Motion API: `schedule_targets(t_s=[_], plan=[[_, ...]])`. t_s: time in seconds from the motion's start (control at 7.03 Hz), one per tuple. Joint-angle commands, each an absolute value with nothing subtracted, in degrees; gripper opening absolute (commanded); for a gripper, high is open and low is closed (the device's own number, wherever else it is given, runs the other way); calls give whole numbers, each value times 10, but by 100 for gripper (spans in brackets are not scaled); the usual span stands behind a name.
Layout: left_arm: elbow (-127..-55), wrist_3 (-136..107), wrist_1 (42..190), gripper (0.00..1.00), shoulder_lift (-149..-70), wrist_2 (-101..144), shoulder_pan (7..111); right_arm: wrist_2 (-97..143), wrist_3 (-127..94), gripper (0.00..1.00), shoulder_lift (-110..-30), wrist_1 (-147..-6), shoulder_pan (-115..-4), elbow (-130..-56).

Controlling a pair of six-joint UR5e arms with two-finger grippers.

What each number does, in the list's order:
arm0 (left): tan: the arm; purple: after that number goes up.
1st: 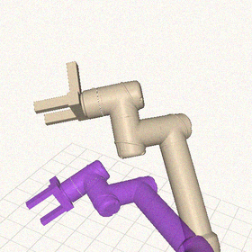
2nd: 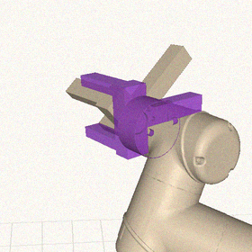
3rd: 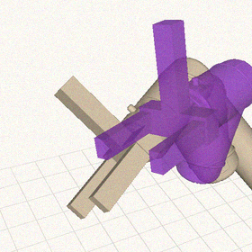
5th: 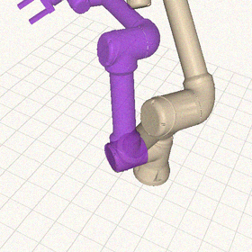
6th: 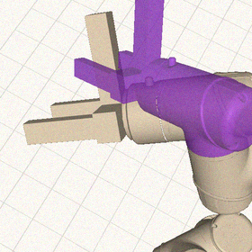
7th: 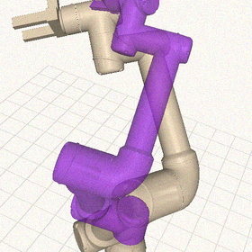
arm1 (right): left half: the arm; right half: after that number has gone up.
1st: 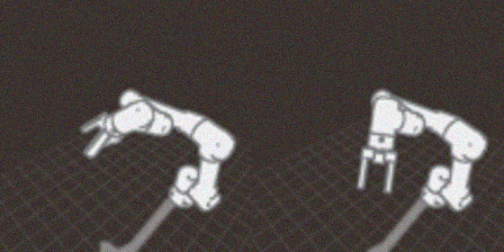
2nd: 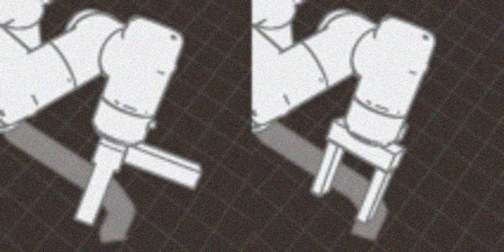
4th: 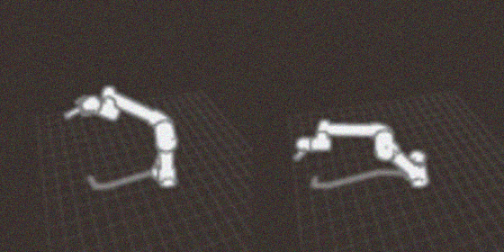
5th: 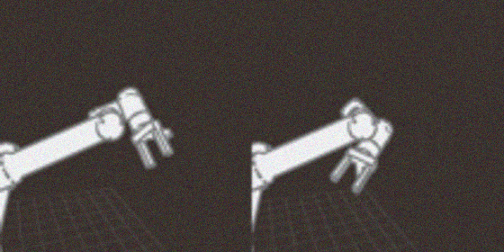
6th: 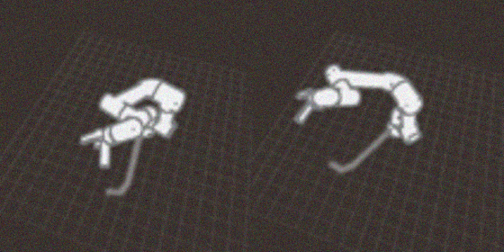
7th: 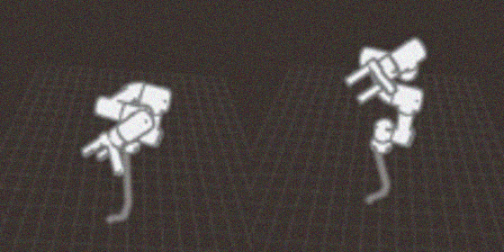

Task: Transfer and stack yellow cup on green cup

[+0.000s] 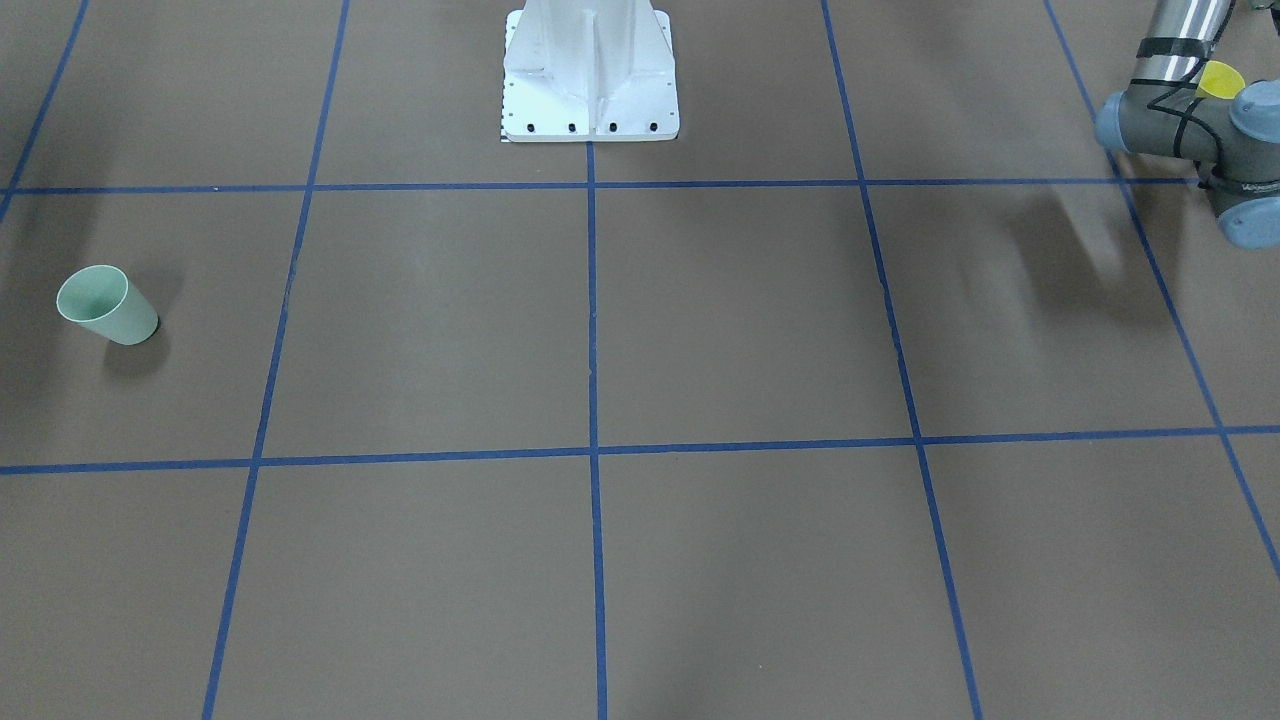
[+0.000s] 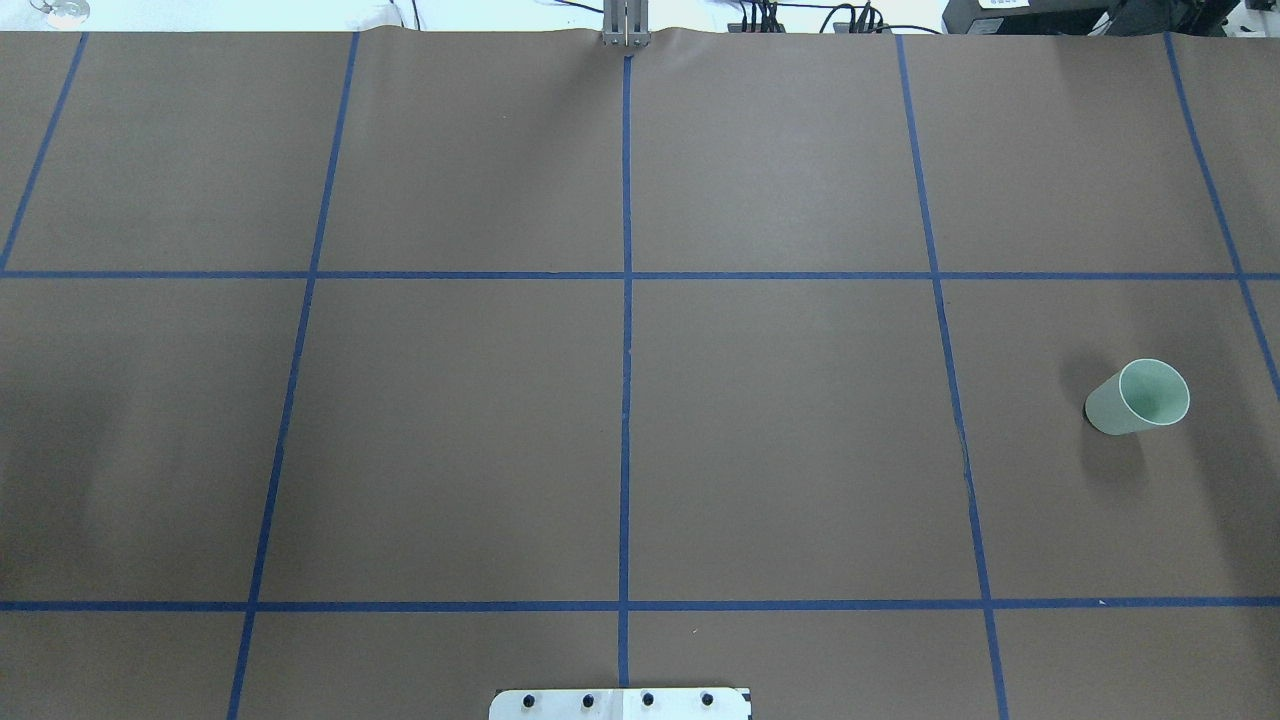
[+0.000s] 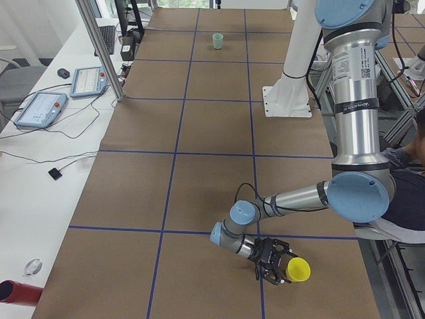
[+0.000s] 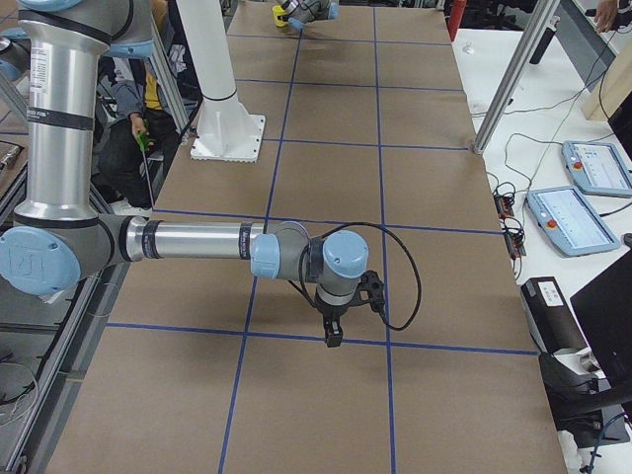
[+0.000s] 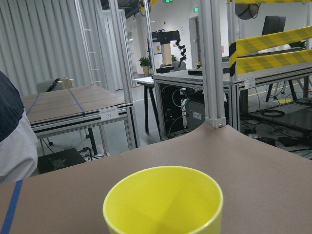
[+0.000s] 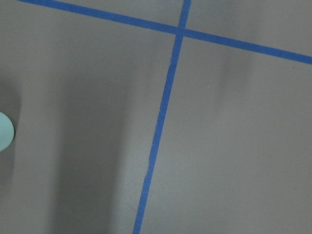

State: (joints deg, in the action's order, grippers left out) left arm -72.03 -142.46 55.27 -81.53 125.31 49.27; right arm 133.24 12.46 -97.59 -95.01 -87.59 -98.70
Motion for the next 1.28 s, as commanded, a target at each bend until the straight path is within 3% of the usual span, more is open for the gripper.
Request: schedule_targets(t_s=[0.0,0.57,0.71,0.85,1.14], plan=[[-701,-1428,554,100,-815,1270,488,1332,124,100,-976,-950,-875,-987],[-689,-1430,555,100,-814,1284,483,1332,124,100,-972,-949,-875,-987],[-689,-1430,555,87,-814,1285,481,1332,124,100,-972,-949,-875,-987],[-689,-1428,555,52,-815,1285,480,1332,124,100,-972,-949,-875,-987],[-690,-1421,556,33,-815,1281,479,1332,124,100,-969,-949,-875,-986]])
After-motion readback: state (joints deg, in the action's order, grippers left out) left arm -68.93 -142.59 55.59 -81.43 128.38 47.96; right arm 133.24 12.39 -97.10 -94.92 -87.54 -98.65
